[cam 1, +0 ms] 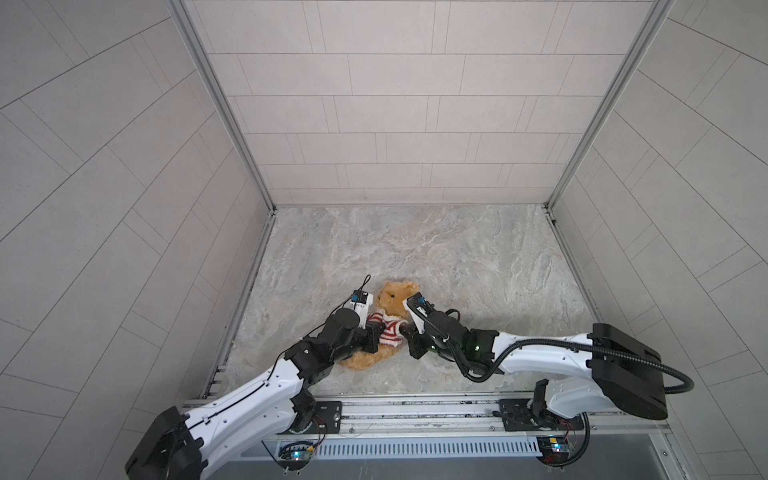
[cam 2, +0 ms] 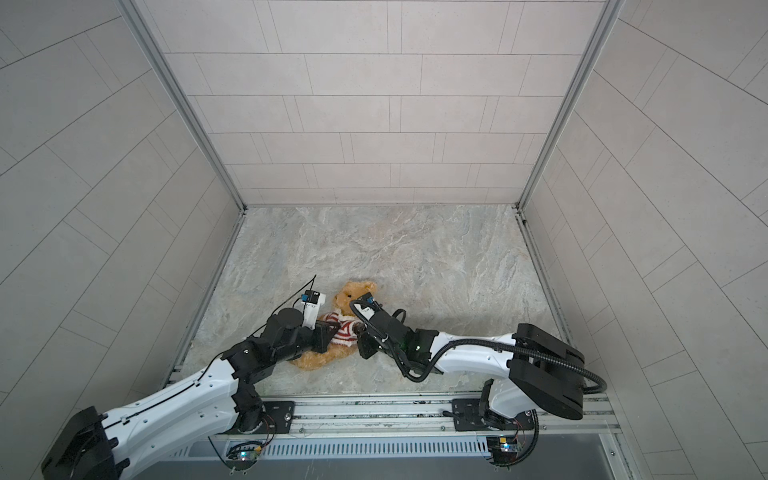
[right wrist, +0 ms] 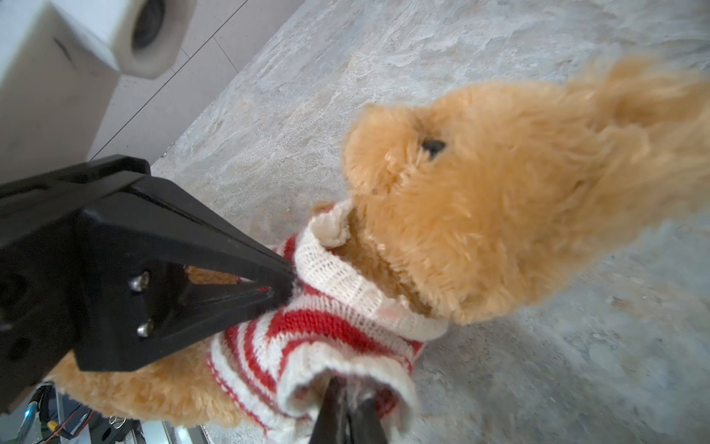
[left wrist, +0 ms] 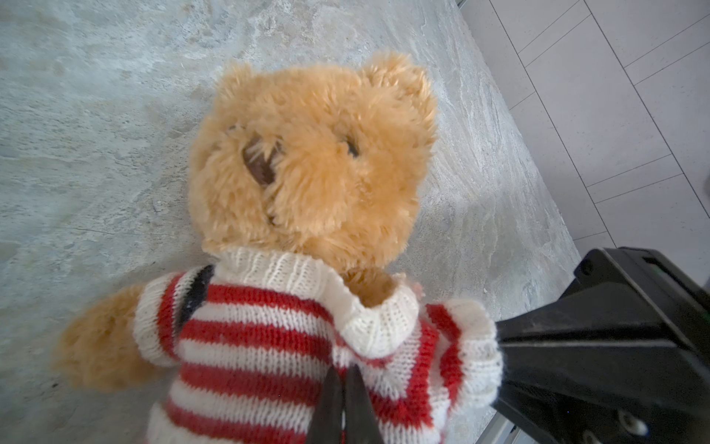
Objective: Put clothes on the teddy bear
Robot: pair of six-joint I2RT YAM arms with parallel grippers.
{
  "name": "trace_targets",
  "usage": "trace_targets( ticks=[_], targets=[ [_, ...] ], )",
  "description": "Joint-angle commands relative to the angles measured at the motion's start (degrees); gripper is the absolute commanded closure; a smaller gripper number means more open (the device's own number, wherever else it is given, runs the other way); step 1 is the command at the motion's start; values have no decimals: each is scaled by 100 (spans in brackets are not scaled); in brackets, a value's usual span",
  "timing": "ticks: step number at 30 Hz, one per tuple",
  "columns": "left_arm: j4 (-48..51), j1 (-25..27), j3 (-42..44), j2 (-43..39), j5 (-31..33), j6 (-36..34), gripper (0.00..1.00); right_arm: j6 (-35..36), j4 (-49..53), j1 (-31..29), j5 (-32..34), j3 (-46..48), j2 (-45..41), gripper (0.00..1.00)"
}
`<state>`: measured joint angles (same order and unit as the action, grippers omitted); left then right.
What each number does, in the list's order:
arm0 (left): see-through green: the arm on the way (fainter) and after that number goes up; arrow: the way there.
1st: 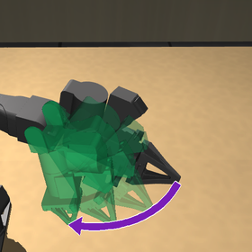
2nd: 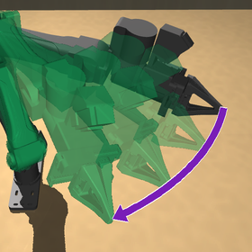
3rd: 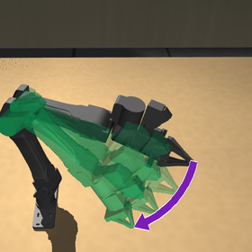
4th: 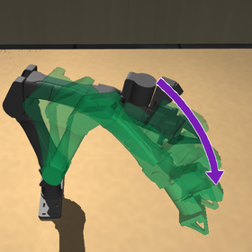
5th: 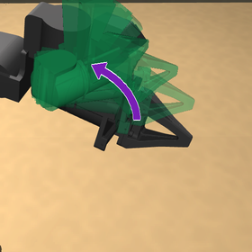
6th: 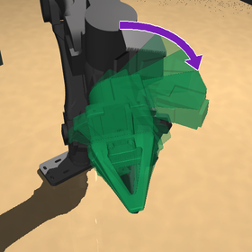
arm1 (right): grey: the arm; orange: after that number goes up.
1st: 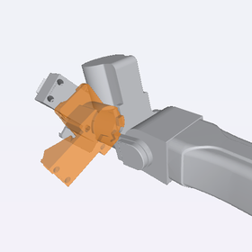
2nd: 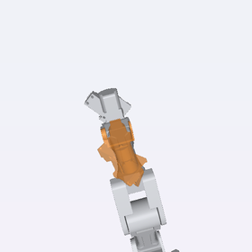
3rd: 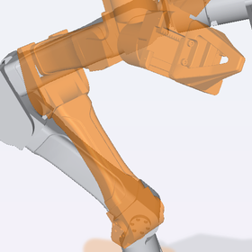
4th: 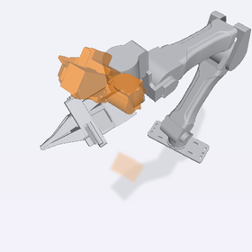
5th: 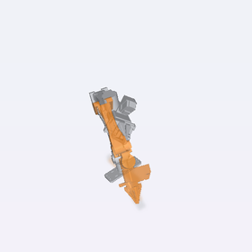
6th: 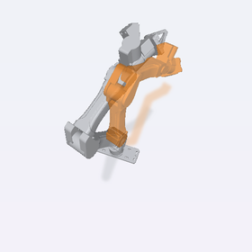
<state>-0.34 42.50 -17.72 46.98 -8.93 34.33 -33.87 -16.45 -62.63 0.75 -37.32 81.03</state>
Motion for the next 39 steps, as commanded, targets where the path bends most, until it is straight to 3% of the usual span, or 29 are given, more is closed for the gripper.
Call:
trace_targets(
  ticks=[1, 7, 16, 34, 39],
  targets=[
    [258, -31, 176, 122, 6, -8, 100, 93, -157, -30, -80, -208, 136, 89],
    [157, -32, 189, 197, -47, -21, 100, 154, -135, -30, -292, -435, 433, 73],
    [44, -34, 264, 265, -75, -14, 100, 154, -44, 9, -285, -487, 697, 64],
    [33, -143, 233, 364, -4, -14, 100, 151, 29, 155, -437, -395, 611, 100],
    [93, -326, 182, 373, 14, -18, 100, 104, 198, 155, -85, -206, 41, 100]
  ],
)
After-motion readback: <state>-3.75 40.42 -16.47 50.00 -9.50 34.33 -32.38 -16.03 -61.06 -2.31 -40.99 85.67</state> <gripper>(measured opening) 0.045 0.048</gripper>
